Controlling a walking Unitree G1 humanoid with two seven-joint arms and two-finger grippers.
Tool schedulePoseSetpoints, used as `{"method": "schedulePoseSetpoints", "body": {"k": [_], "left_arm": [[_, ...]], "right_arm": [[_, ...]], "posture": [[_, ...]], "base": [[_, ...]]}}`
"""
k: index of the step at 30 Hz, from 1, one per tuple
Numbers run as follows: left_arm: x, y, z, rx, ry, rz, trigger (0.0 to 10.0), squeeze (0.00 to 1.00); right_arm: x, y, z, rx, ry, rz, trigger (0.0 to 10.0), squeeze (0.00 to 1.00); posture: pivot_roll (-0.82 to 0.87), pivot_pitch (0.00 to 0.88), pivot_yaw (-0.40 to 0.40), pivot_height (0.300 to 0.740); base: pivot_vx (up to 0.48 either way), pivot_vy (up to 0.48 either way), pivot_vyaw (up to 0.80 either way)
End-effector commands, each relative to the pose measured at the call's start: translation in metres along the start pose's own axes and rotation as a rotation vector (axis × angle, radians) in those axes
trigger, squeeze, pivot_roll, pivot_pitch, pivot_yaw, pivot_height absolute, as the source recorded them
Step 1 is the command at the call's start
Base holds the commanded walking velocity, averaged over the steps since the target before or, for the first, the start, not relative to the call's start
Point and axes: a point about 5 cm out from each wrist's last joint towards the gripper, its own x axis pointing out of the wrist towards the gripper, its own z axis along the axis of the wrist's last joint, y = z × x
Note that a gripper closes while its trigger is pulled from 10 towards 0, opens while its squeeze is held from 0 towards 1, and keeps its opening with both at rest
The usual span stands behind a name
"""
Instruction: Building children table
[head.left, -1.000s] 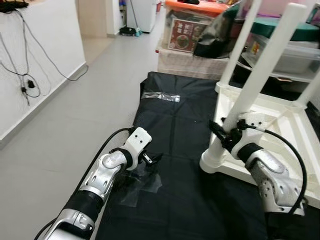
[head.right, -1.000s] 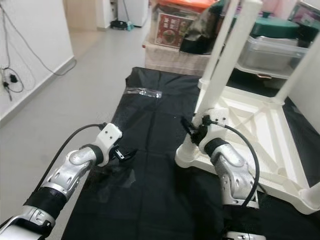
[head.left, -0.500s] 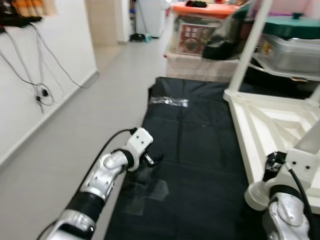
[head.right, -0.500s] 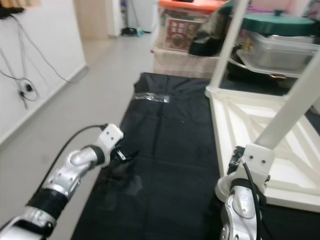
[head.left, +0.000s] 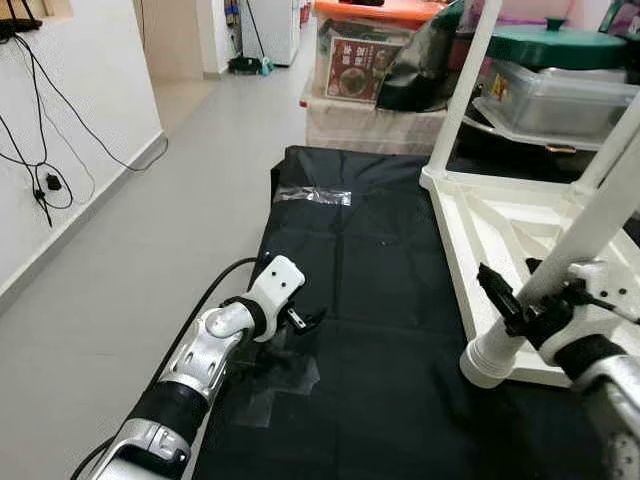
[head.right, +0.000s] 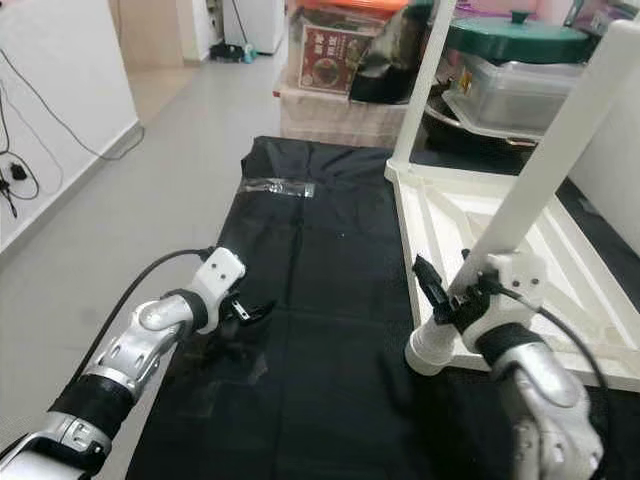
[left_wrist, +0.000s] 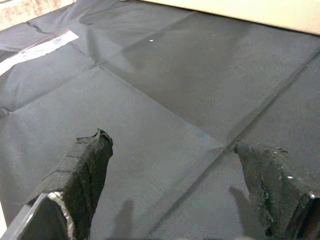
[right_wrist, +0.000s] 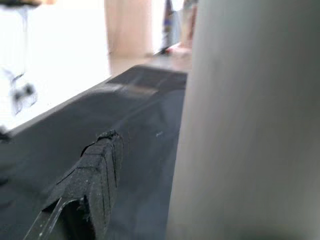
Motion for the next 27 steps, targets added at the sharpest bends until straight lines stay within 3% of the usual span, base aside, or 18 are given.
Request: {"method": "schedulePoseSetpoints", "body": {"k": [1, 4, 5, 6, 7, 10, 11, 16, 17, 18, 24, 25, 26, 27], "left_arm": [[0.002, -0.005, 0.001, 0.003, -0.004, -0.007, 10.0, 0.0], [0.002, -0.005, 0.001, 0.002, -0.006, -0.008, 10.0, 0.0], [0.002, -0.005, 0.001, 0.004, -0.005, -0.009, 10.0, 0.0], [0.001, -0.004, 0.0, 0.006, -0.003, -0.007, 10.0, 0.0], [0.0, -0.003, -0.001, 0.007, -0.001, -0.005, 10.0, 0.0], [-0.001, 0.0, -0.001, 0.009, 0.001, 0.0, 10.0, 0.0], [-0.002, 0.0, -0.001, 0.009, 0.001, 0.002, 10.0, 0.0], [-0.002, 0.0, -0.002, 0.008, 0.001, 0.002, 10.0, 0.0], [-0.002, -0.001, -0.002, 0.006, 0.002, 0.0, 10.0, 0.0], [-0.002, -0.002, -0.003, 0.004, 0.003, -0.006, 10.0, 0.0], [-0.001, -0.005, -0.003, 0.003, 0.002, -0.02, 10.0, 0.0], [-0.001, -0.005, -0.002, 0.005, 0.0, -0.027, 10.0, 0.0], [0.0, -0.004, -0.001, 0.007, -0.001, -0.031, 10.0, 0.0], [0.0, -0.004, -0.001, 0.007, -0.001, -0.031, 10.0, 0.0]], "right_arm": [[0.015, 0.012, -0.007, -0.002, 0.024, 0.147, 10.0, 0.0], [0.024, 0.014, -0.005, -0.011, 0.007, 0.175, 10.0, 0.0], [0.033, 0.017, -0.003, -0.013, -0.01, 0.208, 6.7, 0.0], [0.042, 0.022, 0.0, -0.012, -0.025, 0.25, 5.9, 0.0], [0.048, 0.026, 0.002, -0.007, -0.038, 0.299, 6.5, 0.0], [0.052, 0.035, 0.005, 0.008, -0.059, 0.389, 6.4, 0.0], [0.051, 0.04, 0.005, 0.013, -0.065, 0.429, 5.0, 0.0], [0.045, 0.045, 0.003, 0.027, -0.065, 0.518, 4.9, 0.0], [0.041, 0.046, 0.003, 0.033, -0.065, 0.549, 5.2, 0.0], [0.036, 0.047, 0.001, 0.035, -0.057, 0.581, 6.5, 0.0], [0.027, 0.051, -0.003, 0.038, -0.043, 0.638, 6.7, 0.0], [0.022, 0.056, -0.005, 0.036, -0.042, 0.673, 5.3, 0.0], [0.017, 0.063, -0.006, 0.035, -0.037, 0.711, 4.5, 0.0], [0.017, 0.063, -0.006, 0.035, -0.037, 0.711, 4.5, 0.0]], "posture": [[0.13, 0.0, -0.12, 0.74], [0.14, 0.0, -0.122, 0.74], [0.15, 0.0, -0.126, 0.74], [0.15, 0.0, -0.127, 0.74], [0.16, 0.0, -0.131, 0.74], [0.16, 0.0, -0.134, 0.74], [0.16, 0.0, -0.136, 0.74], [0.16, 0.0, -0.136, 0.74], [0.16, 0.0, -0.133, 0.74], [0.15, 0.0, -0.129, 0.74], [0.14, 0.0, -0.117, 0.74], [0.14, 0.0, -0.111, 0.74], [0.13, 0.0, -0.107, 0.74], [0.13, 0.0, -0.107, 0.74]], "base": [[0.0, 0.0, 0.0], [0.0, 0.0, 0.0], [0.0, 0.0, 0.0], [0.0, 0.0, 0.0], [0.0, 0.0, 0.0], [0.0, 0.0, 0.0], [0.0, 0.0, 0.0], [0.0, 0.0, 0.0], [0.0, 0.0, 0.0], [0.0, 0.0, 0.0], [0.0, 0.0, 0.0], [0.0, 0.0, 0.0], [0.0, 0.0, 0.0], [0.0, 0.0, 0.0]]}}
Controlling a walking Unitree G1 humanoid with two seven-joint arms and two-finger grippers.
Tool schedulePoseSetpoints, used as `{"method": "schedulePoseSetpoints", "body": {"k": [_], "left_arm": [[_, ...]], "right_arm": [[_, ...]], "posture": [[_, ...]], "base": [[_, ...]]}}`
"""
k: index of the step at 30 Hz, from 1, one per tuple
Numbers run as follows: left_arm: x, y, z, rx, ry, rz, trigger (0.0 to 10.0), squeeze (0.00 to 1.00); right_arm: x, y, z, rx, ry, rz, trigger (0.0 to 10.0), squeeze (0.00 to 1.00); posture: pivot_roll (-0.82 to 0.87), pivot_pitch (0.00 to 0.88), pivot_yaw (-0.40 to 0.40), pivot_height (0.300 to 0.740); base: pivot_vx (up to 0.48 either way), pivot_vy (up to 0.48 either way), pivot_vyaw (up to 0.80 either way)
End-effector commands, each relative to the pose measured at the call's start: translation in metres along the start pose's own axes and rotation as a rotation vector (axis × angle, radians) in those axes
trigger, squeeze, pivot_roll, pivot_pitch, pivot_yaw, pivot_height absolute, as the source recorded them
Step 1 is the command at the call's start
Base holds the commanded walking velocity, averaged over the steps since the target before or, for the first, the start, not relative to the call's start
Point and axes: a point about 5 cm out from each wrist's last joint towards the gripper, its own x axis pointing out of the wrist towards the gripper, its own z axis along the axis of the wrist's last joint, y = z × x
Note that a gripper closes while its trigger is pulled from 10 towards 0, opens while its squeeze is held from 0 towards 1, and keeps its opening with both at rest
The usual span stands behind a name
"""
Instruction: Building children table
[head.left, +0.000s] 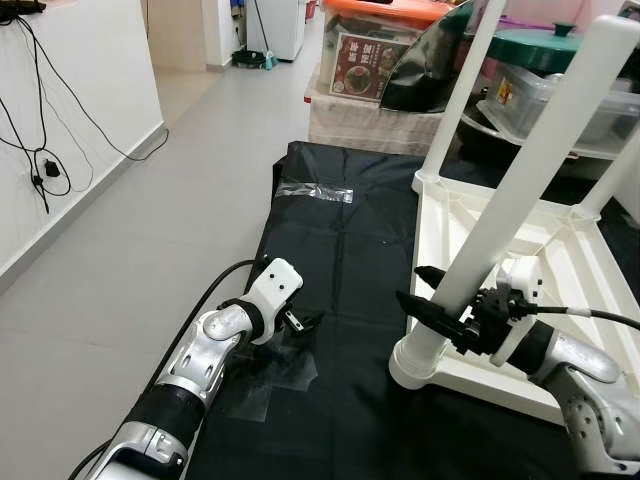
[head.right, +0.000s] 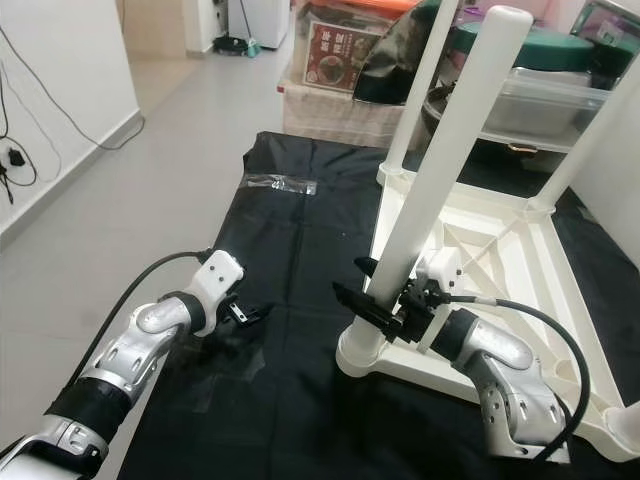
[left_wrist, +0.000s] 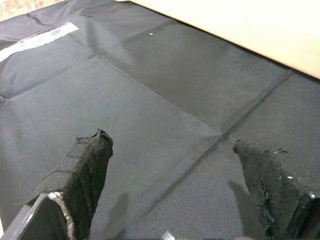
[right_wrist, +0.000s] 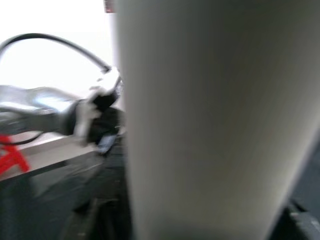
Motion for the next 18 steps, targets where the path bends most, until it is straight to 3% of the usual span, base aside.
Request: {"method": "schedulePoseSetpoints", "body": {"k": [1, 2, 3, 4, 5, 9, 11, 12, 14, 15, 16, 17, 18], "left_arm": [[0.002, -0.003, 0.001, 0.008, -0.002, -0.023, 10.0, 0.0], [0.002, -0.003, 0.001, 0.008, -0.002, -0.023, 10.0, 0.0], [0.003, -0.003, 0.001, 0.011, -0.001, -0.026, 10.0, 0.0], [0.003, -0.003, 0.001, 0.011, -0.001, -0.026, 10.0, 0.0], [0.003, -0.003, 0.001, 0.012, 0.0, -0.029, 10.0, 0.0], [0.004, -0.006, 0.001, 0.011, -0.001, -0.037, 10.0, 0.0], [0.003, -0.007, 0.0, 0.011, -0.001, -0.039, 10.0, 0.0], [0.003, -0.007, 0.0, 0.012, 0.001, -0.037, 10.0, 0.0], [0.003, -0.007, 0.0, 0.012, 0.001, -0.037, 10.0, 0.0], [0.002, -0.007, -0.001, 0.012, 0.003, -0.035, 10.0, 0.0], [0.002, -0.007, -0.001, 0.012, 0.003, -0.035, 10.0, 0.0], [0.0, -0.004, -0.002, 0.011, 0.004, -0.023, 10.0, 0.0], [0.0, -0.004, -0.002, 0.011, 0.004, -0.023, 10.0, 0.0]], "right_arm": [[0.007, 0.023, -0.006, 0.021, 0.007, 0.144, 3.6, 0.0], [0.007, 0.023, -0.006, 0.021, 0.007, 0.144, 3.6, 0.0], [0.005, 0.031, -0.008, 0.021, 0.007, 0.172, 2.0, 0.0], [0.005, 0.031, -0.008, 0.021, 0.007, 0.172, 2.0, 0.0], [0.003, 0.037, -0.011, 0.031, 0.006, 0.186, 0.0, 0.0], [-0.003, 0.042, -0.018, 0.071, 0.004, 0.143, 0.0, 0.0], [-0.003, 0.041, -0.02, 0.098, -0.011, 0.084, 0.0, 0.0], [-0.001, 0.035, -0.023, 0.088, -0.01, -0.051, 0.0, 0.0], [-0.001, 0.035, -0.023, 0.088, -0.01, -0.051, 0.0, 0.0], [0.001, 0.026, -0.026, 0.067, 0.006, -0.213, 0.0, 0.0], [0.001, 0.026, -0.026, 0.067, 0.006, -0.213, 0.0, 0.0], [0.001, 0.015, -0.03, 0.039, 0.044, -0.51, 0.0, 0.0], [0.001, 0.015, -0.03, 0.039, 0.044, -0.51, 0.0, 0.0]], "posture": [[0.12, 0.0, -0.101, 0.74], [0.12, 0.0, -0.101, 0.74], [0.12, 0.0, -0.101, 0.74], [0.12, 0.0, -0.101, 0.74], [0.11, 0.0, -0.099, 0.74], [0.11, 0.0, -0.099, 0.74], [0.11, 0.0, -0.104, 0.74], [0.11, 0.0, -0.104, 0.74], [0.11, 0.0, -0.104, 0.74], [0.12, 0.0, -0.105, 0.74], [0.12, 0.0, -0.105, 0.74], [0.12, 0.0, -0.106, 0.74], [0.12, 0.0, -0.106, 0.74]], "base": [[0.0, 0.0, 0.0], [0.0, 0.0, 0.0], [0.0, 0.0, 0.0], [0.0, 0.0, 0.0], [0.0, 0.0, 0.0], [0.0, 0.0, 0.0], [0.0, 0.0, 0.0], [0.0, 0.0, 0.0], [0.0, 0.0, 0.0], [0.0, 0.0, 0.0], [0.0, 0.0, 0.0], [0.0, 0.0, 0.0], [0.0, 0.0, 0.0]]}}
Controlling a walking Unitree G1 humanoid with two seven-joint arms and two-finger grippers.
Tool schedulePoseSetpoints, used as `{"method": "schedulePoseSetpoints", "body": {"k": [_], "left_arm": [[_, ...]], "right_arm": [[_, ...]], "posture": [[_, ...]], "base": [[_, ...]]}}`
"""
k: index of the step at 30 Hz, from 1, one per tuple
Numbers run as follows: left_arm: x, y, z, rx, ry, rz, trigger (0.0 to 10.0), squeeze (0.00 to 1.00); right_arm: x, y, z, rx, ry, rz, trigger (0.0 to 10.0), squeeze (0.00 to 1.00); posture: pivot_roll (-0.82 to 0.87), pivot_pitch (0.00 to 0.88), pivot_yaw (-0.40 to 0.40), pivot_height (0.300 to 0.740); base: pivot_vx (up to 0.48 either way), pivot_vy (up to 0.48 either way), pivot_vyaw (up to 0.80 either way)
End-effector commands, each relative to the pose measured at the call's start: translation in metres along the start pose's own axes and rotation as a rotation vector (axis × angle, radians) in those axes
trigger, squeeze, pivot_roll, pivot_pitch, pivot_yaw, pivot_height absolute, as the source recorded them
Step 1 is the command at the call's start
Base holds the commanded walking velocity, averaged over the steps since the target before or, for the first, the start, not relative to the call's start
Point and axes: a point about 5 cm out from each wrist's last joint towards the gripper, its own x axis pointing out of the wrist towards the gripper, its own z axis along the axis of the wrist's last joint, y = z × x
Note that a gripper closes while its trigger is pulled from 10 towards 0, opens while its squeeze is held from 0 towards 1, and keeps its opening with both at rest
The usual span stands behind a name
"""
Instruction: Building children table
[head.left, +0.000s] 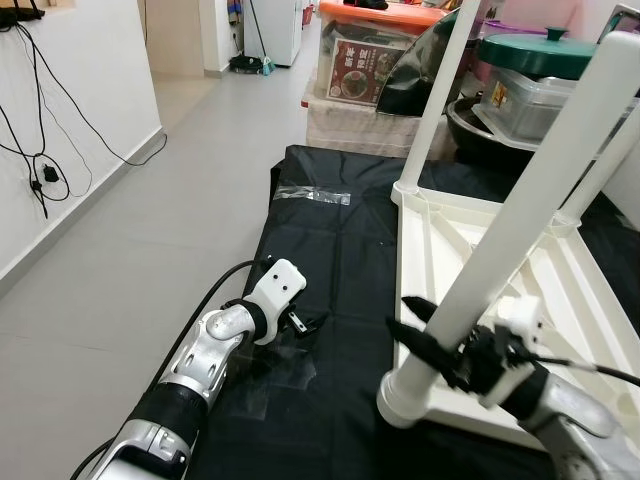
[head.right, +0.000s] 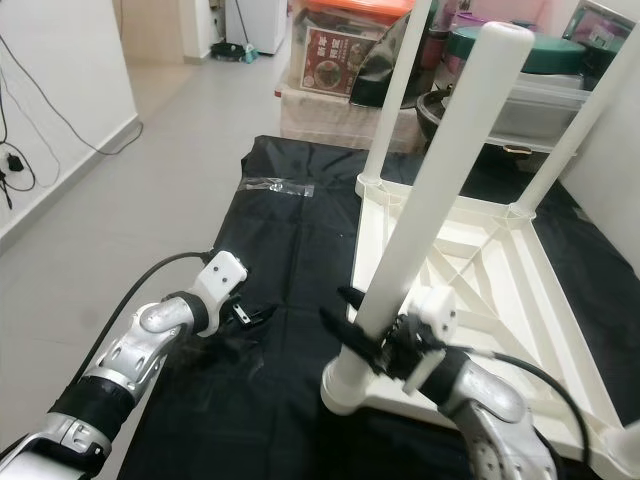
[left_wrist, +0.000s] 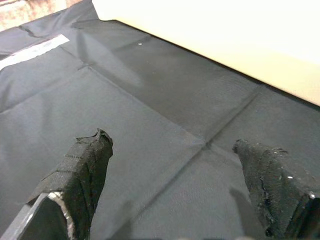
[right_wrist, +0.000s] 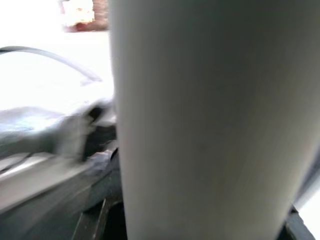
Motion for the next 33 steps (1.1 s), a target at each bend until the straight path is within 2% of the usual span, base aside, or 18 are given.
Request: {"method": "schedulePoseSetpoints", "body": {"k": [1, 2, 3, 4, 7, 14, 15, 16, 17, 19, 20, 24, 25, 27, 29, 30, 31, 33], "left_arm": [[-0.004, -0.002, -0.004, 0.002, 0.009, 0.003, 10.0, 0.0], [-0.006, -0.001, -0.005, -0.002, 0.012, 0.012, 10.0, 0.0], [-0.006, -0.001, -0.005, -0.002, 0.012, 0.012, 10.0, 0.0], [-0.008, 0.0, -0.008, -0.007, 0.019, 0.019, 10.0, 0.0], [-0.011, -0.001, -0.012, -0.011, 0.027, 0.021, 10.0, 0.0], [-0.009, -0.001, -0.009, -0.01, 0.026, 0.015, 10.0, 0.0], [-0.008, -0.001, -0.009, -0.008, 0.024, 0.014, 10.0, 0.0], [-0.008, -0.001, -0.009, -0.008, 0.024, 0.014, 10.0, 0.0], [-0.008, -0.001, -0.008, -0.007, 0.023, 0.014, 10.0, 0.0], [-0.008, 0.0, -0.008, -0.006, 0.023, 0.014, 10.0, 0.0], [-0.009, -0.001, -0.008, -0.006, 0.024, 0.015, 10.0, 0.0], [-0.01, -0.001, -0.009, -0.007, 0.025, 0.014, 10.0, 0.0], [-0.011, -0.002, -0.01, -0.006, 0.028, 0.011, 10.0, 0.0], [-0.011, -0.002, -0.011, -0.006, 0.029, 0.01, 10.0, 0.0], [-0.009, -0.003, -0.009, -0.004, 0.025, 0.006, 10.0, 0.0], [-0.009, -0.003, -0.009, -0.004, 0.025, 0.006, 10.0, 0.0], [-0.007, -0.003, -0.007, -0.002, 0.021, 0.003, 10.0, 0.0], [-0.006, -0.002, -0.006, 0.0, 0.019, 0.002, 10.0, 0.0]], "right_arm": [[-0.018, -0.02, -0.015, -0.067, 0.121, -0.463, 0.0, 0.0], [-0.029, -0.018, -0.015, -0.085, 0.134, -0.654, 0.0, 0.0], [-0.029, -0.018, -0.015, -0.085, 0.134, -0.654, 0.0, 0.0], [-0.043, -0.015, -0.014, -0.124, 0.154, -0.806, 0.0, 0.0], [-0.068, -0.012, -0.012, -0.136, 0.186, -1.042, 0.0, 0.0], [-0.08, -0.014, -0.007, -0.099, 0.161, -1.319, 0.0, 0.0], [-0.073, -0.012, -0.008, -0.09, 0.179, -1.31, 1.5, 0.0], [-0.073, -0.012, -0.008, -0.09, 0.179, -1.31, 1.5, 0.0], [-0.065, -0.009, -0.008, -0.077, 0.181, -1.276, 10.0, 0.0], [-0.061, -0.007, -0.008, -0.072, 0.184, -1.261, 10.0, 0.0], [-0.055, -0.004, -0.005, -0.045, 0.146, -1.207, 10.0, 1.0], [-0.047, -0.002, 0.003, 0.0, 0.077, -1.099, 10.0, 1.0], [-0.035, -0.002, 0.014, 0.094, -0.005, -0.923, 10.0, 0.0], [-0.033, -0.002, 0.016, 0.115, -0.023, -0.882, 10.0, 0.0], [-0.027, 0.008, 0.027, 0.131, -0.052, -0.569, 10.0, 0.0], [-0.027, 0.008, 0.027, 0.131, -0.052, -0.569, 10.0, 0.0], [-0.029, 0.021, 0.041, 0.12, -0.076, -0.254, 10.0, 0.0], [-0.033, 0.023, 0.044, 0.12, -0.07, -0.141, 10.0, 0.0]], "posture": [[0.13, 0.0, -0.109, 0.74], [0.13, 0.0, -0.109, 0.74], [0.13, 0.0, -0.109, 0.74], [0.13, 0.0, -0.109, 0.74], [0.11, 0.0, -0.101, 0.74], [0.1, 0.0, -0.09, 0.74], [0.1, 0.0, -0.091, 0.74], [0.1, 0.0, -0.091, 0.74], [0.1, 0.0, -0.093, 0.74], [0.1, 0.0, -0.093, 0.74], [0.1, 0.0, -0.096, 0.74], [0.1, 0.0, -0.099, 0.74], [0.1, 0.0, -0.098, 0.74], [0.1, 0.0, -0.098, 0.74], [0.1, 0.0, -0.097, 0.74], [0.1, 0.0, -0.097, 0.74], [0.09, 0.0, -0.094, 0.74], [0.09, 0.0, -0.094, 0.74]], "base": [[0.0, 0.0, 0.0], [0.0, 0.0, 0.0], [0.0, 0.0, 0.0], [0.0, 0.0, 0.0], [0.0, 0.0, 0.0], [0.0, 0.0, 0.0], [0.0, 0.0, 0.0], [0.0, 0.0, 0.0], [0.0, 0.0, 0.0], [0.0, 0.0, 0.0], [0.0, 0.0, 0.0], [0.0, 0.0, 0.0], [0.0, 0.0, 0.0], [0.0, 0.0, 0.0], [0.0, 0.0, 0.0], [0.0, 0.0, 0.0], [0.0, 0.0, 0.0], [0.0, 0.0, 0.0]]}}
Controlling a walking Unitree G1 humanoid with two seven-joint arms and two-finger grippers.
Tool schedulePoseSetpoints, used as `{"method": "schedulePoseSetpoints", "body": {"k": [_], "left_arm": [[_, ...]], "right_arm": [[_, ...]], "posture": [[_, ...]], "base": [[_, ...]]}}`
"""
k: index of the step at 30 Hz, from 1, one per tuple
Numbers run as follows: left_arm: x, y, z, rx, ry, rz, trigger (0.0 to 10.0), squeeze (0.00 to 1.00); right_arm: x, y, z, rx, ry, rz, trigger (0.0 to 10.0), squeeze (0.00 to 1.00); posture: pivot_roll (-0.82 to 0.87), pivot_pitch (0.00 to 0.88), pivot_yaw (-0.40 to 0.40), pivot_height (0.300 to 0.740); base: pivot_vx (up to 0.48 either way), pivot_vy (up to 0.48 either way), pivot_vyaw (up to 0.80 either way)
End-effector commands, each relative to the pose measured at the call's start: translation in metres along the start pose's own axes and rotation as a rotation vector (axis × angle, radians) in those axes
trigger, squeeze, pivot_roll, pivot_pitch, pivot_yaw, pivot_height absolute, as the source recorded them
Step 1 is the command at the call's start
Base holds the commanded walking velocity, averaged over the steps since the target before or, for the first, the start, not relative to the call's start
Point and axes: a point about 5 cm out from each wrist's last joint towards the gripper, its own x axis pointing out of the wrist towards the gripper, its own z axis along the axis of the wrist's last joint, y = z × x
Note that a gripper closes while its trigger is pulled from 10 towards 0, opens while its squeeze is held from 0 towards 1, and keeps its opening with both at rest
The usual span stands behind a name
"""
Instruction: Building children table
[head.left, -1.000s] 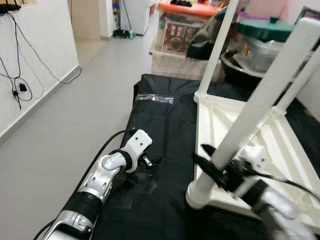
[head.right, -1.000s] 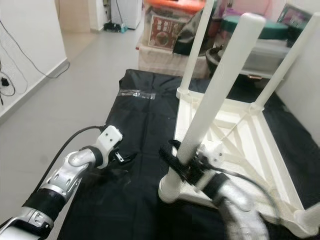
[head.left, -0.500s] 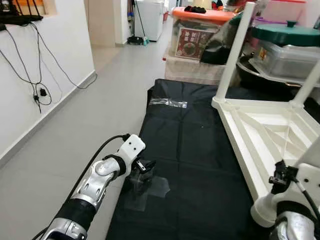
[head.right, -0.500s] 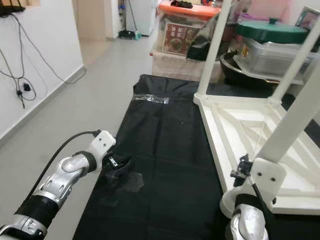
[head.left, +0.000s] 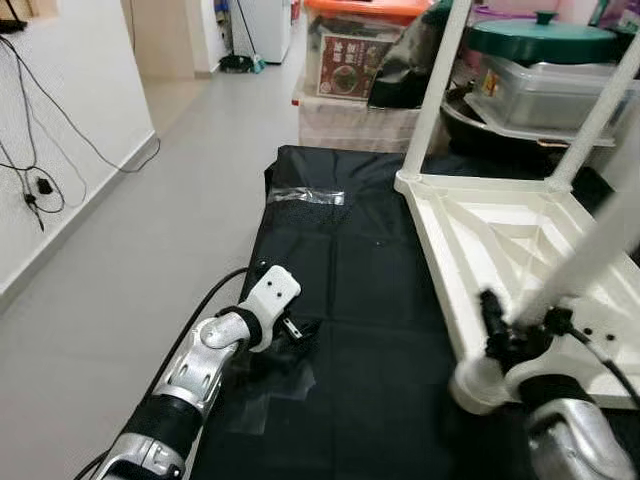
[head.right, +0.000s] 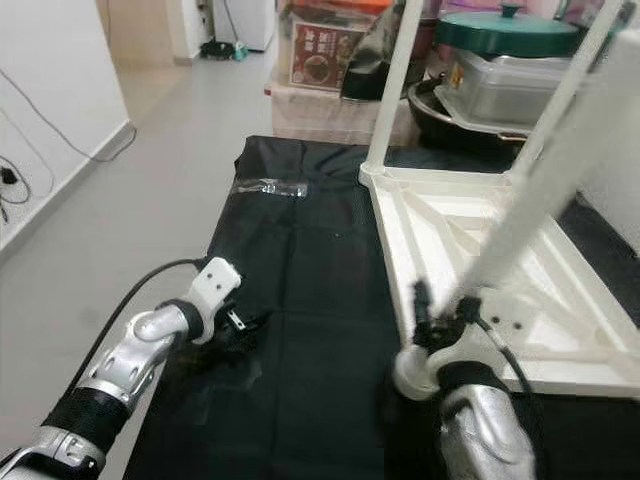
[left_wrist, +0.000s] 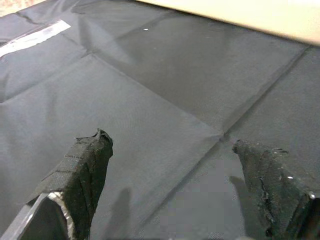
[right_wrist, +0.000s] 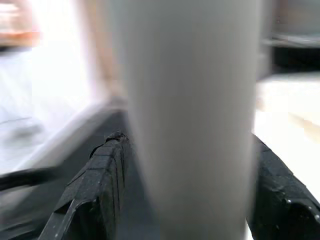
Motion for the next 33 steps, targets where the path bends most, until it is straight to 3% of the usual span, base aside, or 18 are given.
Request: {"method": "schedulePoseSetpoints", "body": {"k": [1, 3, 5, 8, 9, 11, 14, 19, 22, 23, 29, 30, 32, 33], "left_arm": [[0.002, -0.001, 0.001, 0.008, 0.006, -0.014, 10.0, 0.0], [0.003, -0.001, 0.001, 0.011, 0.004, -0.015, 10.0, 0.0], [0.005, -0.002, 0.004, 0.013, -0.001, -0.018, 10.0, 0.0], [0.006, -0.003, 0.004, 0.013, -0.003, -0.019, 10.0, 0.0], [0.007, -0.005, 0.006, 0.015, -0.01, -0.015, 10.0, 0.0], [0.007, -0.006, 0.006, 0.015, -0.011, -0.013, 10.0, 0.0], [0.001, 0.0, 0.003, 0.011, -0.007, 0.019, 10.0, 0.0], [-0.002, -0.001, -0.001, 0.003, -0.001, 0.029, 10.0, 0.0], [-0.002, -0.002, -0.001, 0.002, -0.001, 0.028, 10.0, 0.0], [-0.002, -0.003, -0.001, 0.0, -0.003, 0.027, 10.0, 0.0], [-0.001, -0.002, 0.0, -0.002, -0.005, 0.027, 10.0, 0.0], [0.0, -0.002, 0.0, 0.0, -0.005, 0.023, 10.0, 0.0], [0.0, -0.002, 0.0, 0.0, -0.005, 0.023, 10.0, 0.0], [0.0, -0.002, 0.0, 0.001, -0.006, 0.02, 10.0, 0.0]], "right_arm": [[-0.001, 0.013, 0.004, 0.048, -0.018, 0.149, 10.0, 0.0], [-0.002, 0.01, 0.002, 0.024, 0.0, 0.185, 10.0, 0.0], [0.0, 0.008, -0.009, -0.017, 0.093, 0.333, 10.0, 0.0], [0.001, 0.008, -0.014, -0.018, 0.128, 0.392, 10.0, 0.0], [0.025, 0.006, -0.032, -0.016, 0.199, 0.479, 10.0, 0.0], [0.031, 0.005, -0.035, -0.016, 0.216, 0.496, 10.0, 0.0], [0.064, 0.0, -0.035, -0.081, 0.212, 0.535, 10.0, 0.0], [0.089, -0.01, -0.02, -0.122, 0.145, 0.554, 10.0, 0.0], [0.093, -0.012, -0.015, -0.122, 0.115, 0.573, 10.0, 0.0], [0.094, -0.013, -0.009, -0.104, 0.08, 0.611, 0.0, 0.0], [0.092, -0.018, -0.009, -0.091, 0.04, 0.613, 0.0, 0.0], [0.091, -0.023, -0.018, -0.119, 0.072, 0.476, 0.0, 0.0], [0.091, -0.023, -0.018, -0.119, 0.072, 0.476, 0.0, 0.0], [0.09, -0.027, -0.025, -0.141, 0.095, 0.376, 0.0, 0.0]], "posture": [[0.09, 0.0, -0.094, 0.74], [0.09, 0.0, -0.094, 0.74], [0.1, 0.0, -0.101, 0.74], [0.1, 0.0, -0.105, 0.74], [0.15, 0.0, -0.136, 0.74], [0.15, 0.0, -0.136, 0.74], [0.18, 0.0, -0.164, 0.74], [0.19, 0.0, -0.178, 0.74], [0.2, 0.0, -0.18, 0.74], [0.2, 0.0, -0.179, 0.74], [0.19, 0.0, -0.174, 0.74], [0.16, 0.0, -0.159, 0.74], [0.16, 0.0, -0.159, 0.74], [0.16, 0.0, -0.159, 0.74]], "base": [[0.0, 0.0, 0.0], [0.0, 0.0, 0.0], [0.0, 0.0, 0.0], [0.0, 0.0, 0.0], [0.0, 0.0, 0.0], [0.0, 0.0, 0.0], [0.0, 0.0, 0.0], [0.0, 0.0, 0.0], [0.0, 0.0, 0.0], [0.0, 0.0, 0.0], [0.0, 0.0, 0.0], [0.0, 0.0, 0.0], [0.0, 0.0, 0.0], [0.0, 0.0, 0.0]]}}
